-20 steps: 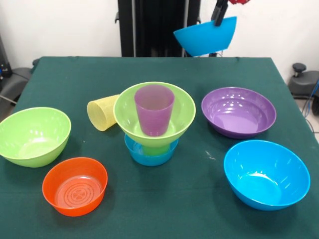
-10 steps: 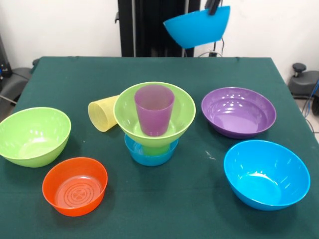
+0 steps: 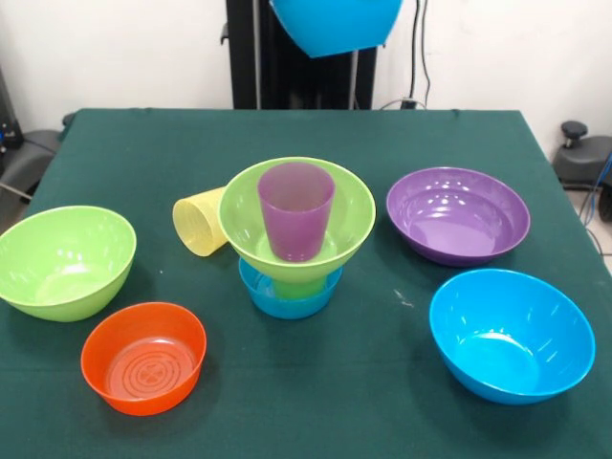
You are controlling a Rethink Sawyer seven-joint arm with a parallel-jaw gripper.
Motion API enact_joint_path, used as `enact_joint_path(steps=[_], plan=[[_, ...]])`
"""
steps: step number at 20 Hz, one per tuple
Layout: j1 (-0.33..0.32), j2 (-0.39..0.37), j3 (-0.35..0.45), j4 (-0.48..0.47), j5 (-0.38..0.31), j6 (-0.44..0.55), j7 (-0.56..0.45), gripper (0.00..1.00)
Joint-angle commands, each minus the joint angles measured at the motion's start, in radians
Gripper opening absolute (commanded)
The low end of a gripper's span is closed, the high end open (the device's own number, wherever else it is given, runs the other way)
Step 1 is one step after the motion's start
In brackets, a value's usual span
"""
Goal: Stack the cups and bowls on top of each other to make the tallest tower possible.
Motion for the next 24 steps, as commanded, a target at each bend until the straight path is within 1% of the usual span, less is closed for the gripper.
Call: enact_joint_path(steps=[1, 6, 11, 13, 16, 21, 24], plan=[[-0.026, -0.005, 0.148, 0.021, -0.095, 0.037, -0.240, 0.00], [-0.053, 0.023, 0.182, 0.114, -0.112, -0.080, -0.230, 0.00], [-0.074, 0.042, 0.204, 0.157, -0.137, -0.122, -0.232, 0.00], [-0.091, 0.052, 0.221, 0.179, -0.144, -0.160, -0.235, 0.00], [-0.120, 0.077, 0.252, 0.217, -0.162, -0.250, -0.226, 0.00], [-0.140, 0.102, 0.272, 0.233, -0.207, -0.301, -0.201, 0.00], [-0.160, 0.132, 0.284, 0.233, -0.237, -0.343, -0.195, 0.00]])
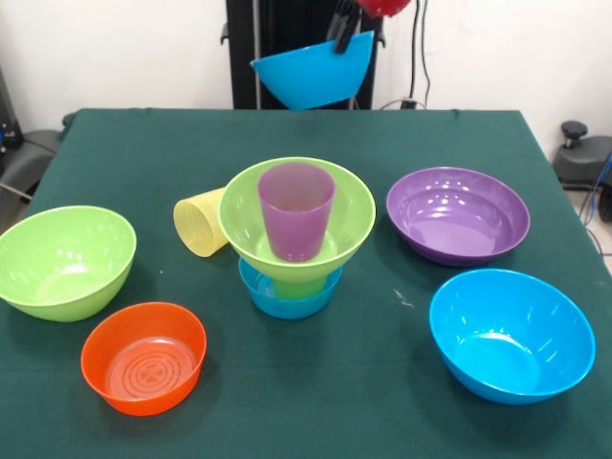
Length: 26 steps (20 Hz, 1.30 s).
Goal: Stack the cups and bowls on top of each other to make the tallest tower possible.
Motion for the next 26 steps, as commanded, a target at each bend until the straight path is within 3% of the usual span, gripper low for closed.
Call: enact_joint_path(steps=[1, 7, 13, 18, 26], plan=[[-0.044, 0.102, 0.148, 0.079, -0.129, -0.123, -0.188, 0.00], [-0.069, 0.184, 0.165, 0.080, -0.187, -0.235, -0.140, 0.00], [-0.070, 0.210, 0.170, 0.103, -0.205, -0.251, -0.107, 0.00], [-0.068, 0.277, 0.175, 0.085, -0.217, -0.305, -0.077, 0.00], [-0.069, 0.285, 0.188, 0.085, -0.220, -0.319, -0.075, 0.00]])
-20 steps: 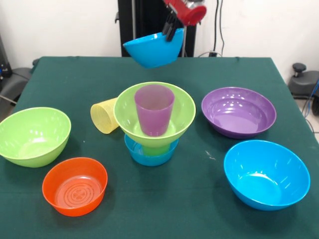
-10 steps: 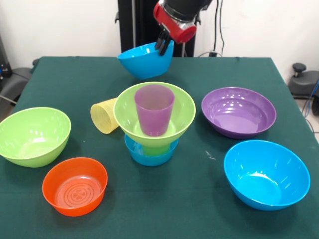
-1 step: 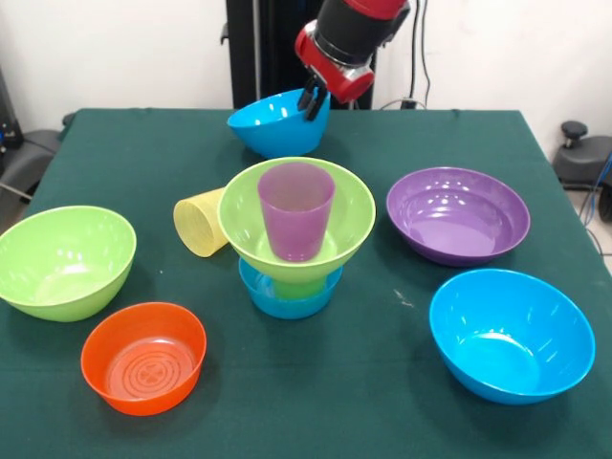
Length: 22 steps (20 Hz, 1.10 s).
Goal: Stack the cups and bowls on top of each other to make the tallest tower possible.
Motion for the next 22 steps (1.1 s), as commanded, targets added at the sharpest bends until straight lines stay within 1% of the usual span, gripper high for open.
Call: enact_joint_path(steps=[1, 5, 8, 9, 14, 18, 21, 22], plan=[[-0.016, 0.037, 0.134, 0.022, -0.056, -0.089, -0.078, 0.00], [-0.019, 0.034, 0.140, 0.023, -0.060, -0.110, -0.075, 0.00], [-0.021, 0.028, 0.146, 0.025, -0.058, -0.108, -0.076, 0.00], [-0.023, 0.028, 0.149, 0.026, -0.057, -0.107, -0.077, 1.00], [-0.029, 0.027, 0.156, 0.031, -0.055, -0.114, -0.078, 1.00], [-0.020, 0.024, 0.150, 0.038, -0.048, -0.125, -0.058, 1.00], [-0.020, 0.014, 0.152, 0.040, -0.044, -0.110, -0.064, 1.00], [-0.032, 0.012, 0.163, 0.050, -0.031, -0.106, -0.064, 1.00]])
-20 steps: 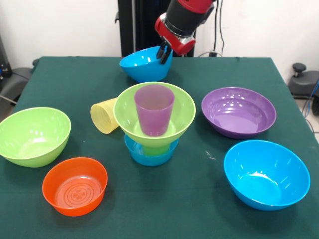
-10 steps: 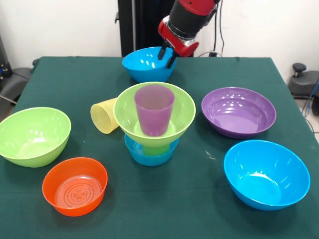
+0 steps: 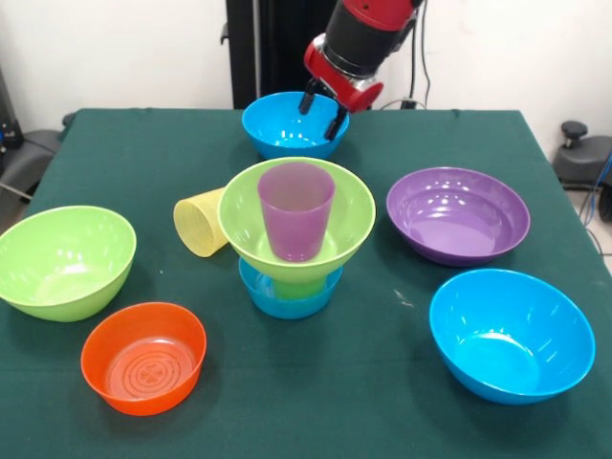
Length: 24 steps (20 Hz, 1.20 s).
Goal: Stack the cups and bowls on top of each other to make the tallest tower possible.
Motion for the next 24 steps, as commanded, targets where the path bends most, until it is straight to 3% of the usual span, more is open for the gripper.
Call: enact_joint_path(steps=[1, 10, 24], plan=[[-0.029, -0.001, 0.136, 0.043, -0.029, -0.069, -0.063, 1.00], [-0.026, -0.004, 0.143, 0.063, 0.003, -0.188, 0.024, 1.00], [-0.032, -0.111, 0.169, 0.077, 0.045, -0.084, 0.000, 1.00]])
